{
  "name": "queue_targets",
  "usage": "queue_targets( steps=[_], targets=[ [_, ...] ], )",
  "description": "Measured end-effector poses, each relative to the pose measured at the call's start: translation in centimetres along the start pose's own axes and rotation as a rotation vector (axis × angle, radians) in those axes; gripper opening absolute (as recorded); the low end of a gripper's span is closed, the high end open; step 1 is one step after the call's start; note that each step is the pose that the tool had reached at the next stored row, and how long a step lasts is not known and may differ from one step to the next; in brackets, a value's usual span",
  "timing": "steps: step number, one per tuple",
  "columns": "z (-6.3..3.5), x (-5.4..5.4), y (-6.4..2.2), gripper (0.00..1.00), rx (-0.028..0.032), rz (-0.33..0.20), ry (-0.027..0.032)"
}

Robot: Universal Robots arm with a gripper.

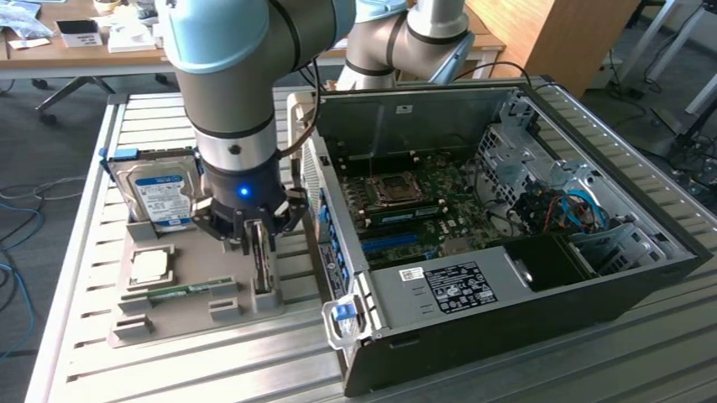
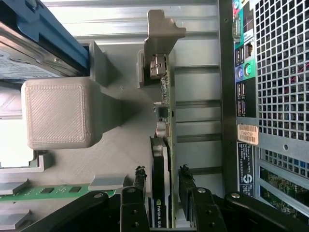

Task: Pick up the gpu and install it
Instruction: 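Pick up the gpu and move the gpu toward the slot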

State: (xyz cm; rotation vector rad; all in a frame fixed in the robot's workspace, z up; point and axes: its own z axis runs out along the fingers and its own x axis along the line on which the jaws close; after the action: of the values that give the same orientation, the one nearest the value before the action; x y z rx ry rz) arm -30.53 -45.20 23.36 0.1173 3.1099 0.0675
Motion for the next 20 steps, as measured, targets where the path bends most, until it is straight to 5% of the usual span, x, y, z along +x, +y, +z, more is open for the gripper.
queue_targets(
  steps=[20],
  targets=[
    [0.55,0.04,0.44,0.42,-0.0029,0.002,0.0000]
  ],
)
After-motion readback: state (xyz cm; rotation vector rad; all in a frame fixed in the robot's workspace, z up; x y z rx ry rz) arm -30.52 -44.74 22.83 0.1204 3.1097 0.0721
